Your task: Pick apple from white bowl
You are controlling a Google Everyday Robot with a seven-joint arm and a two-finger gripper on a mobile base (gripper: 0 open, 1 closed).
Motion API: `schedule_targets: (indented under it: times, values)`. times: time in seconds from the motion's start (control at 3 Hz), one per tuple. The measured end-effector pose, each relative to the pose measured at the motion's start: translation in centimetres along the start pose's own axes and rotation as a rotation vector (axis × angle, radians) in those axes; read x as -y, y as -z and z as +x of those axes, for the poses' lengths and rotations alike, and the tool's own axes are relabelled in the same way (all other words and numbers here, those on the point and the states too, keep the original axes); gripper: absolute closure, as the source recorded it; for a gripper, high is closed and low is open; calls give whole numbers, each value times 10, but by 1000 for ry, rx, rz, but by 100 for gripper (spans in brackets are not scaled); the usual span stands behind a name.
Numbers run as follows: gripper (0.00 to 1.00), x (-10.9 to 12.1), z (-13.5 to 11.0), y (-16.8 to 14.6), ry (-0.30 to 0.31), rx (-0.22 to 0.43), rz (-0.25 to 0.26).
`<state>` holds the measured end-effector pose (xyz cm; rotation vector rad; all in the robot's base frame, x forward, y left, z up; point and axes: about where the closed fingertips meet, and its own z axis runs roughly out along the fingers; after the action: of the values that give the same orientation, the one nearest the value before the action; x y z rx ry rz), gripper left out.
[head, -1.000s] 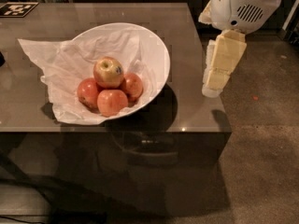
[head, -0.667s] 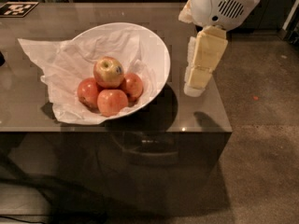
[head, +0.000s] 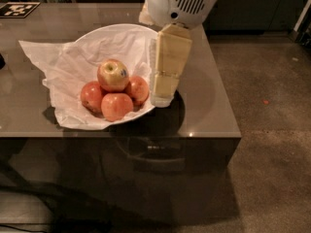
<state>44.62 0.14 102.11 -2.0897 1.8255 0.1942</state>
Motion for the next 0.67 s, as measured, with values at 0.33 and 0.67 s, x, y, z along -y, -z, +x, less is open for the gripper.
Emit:
schedule_targets:
  times: [0.33, 0.67]
  values:
    - [0, 4, -3, 2, 0, 12, 25]
    - [0, 18, -13, -11, 24, 19, 27]
